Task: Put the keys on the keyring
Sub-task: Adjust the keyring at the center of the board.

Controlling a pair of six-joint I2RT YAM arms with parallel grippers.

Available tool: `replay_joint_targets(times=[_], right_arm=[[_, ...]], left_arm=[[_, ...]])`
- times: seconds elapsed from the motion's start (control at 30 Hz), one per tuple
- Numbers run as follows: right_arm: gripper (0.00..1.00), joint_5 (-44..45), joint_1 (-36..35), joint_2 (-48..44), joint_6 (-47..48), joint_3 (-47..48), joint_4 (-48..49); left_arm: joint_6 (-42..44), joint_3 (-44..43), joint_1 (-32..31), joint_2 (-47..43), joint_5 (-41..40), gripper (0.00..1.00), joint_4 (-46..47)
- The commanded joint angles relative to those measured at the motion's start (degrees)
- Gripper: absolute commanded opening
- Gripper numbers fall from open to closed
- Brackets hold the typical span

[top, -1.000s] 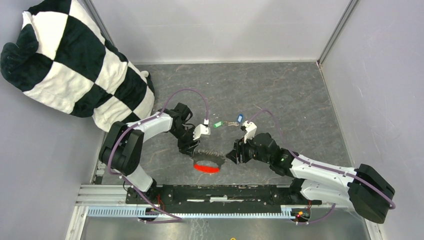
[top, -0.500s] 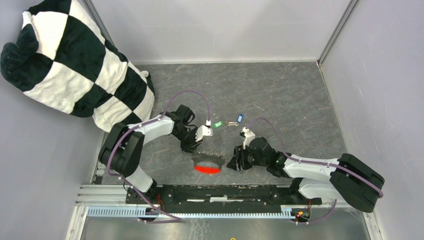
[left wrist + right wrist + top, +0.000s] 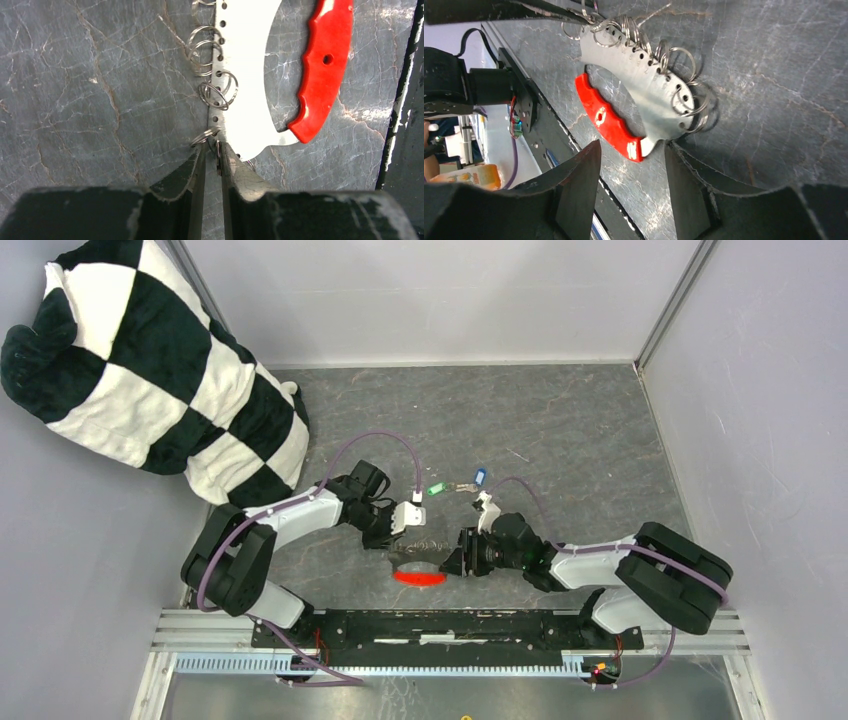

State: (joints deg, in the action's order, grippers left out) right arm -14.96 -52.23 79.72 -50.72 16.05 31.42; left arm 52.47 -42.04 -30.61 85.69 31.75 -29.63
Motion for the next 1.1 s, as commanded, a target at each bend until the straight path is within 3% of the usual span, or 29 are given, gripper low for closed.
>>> replay_joint_targets(times=[0.0, 0.23, 0.63, 0.8, 1.07], right_arm=[[0.56, -0.7, 0.1, 1.9, -3.6, 1.2, 6.6], [0.48, 0.7, 0.2, 0.6, -6.1, 0.5, 11.8], [0.50, 3.6, 1.6, 2.6, -8.6, 1.4, 19.5], [0.52, 3.6, 4.1, 2.7, -5.9, 4.7, 17.1], [0.58, 1.2, 10.2, 1.7, 1.1, 6.7, 4.6]], left_arm=[[-0.2, 3.6, -1.2, 1.6, -3.5, 0.22, 1.6], [-2.0, 3.1, -1.2, 1.5, -2.6, 0.20, 1.2], [-6.0, 0.9, -1.1, -0.1, 3.3, 0.15, -4.4], [-5.3, 0.0, -1.1, -0.2, 4.3, 0.15, -4.6], [-4.4, -3.4, -0.2, -1.7, 4.3, 0.15, -7.7]])
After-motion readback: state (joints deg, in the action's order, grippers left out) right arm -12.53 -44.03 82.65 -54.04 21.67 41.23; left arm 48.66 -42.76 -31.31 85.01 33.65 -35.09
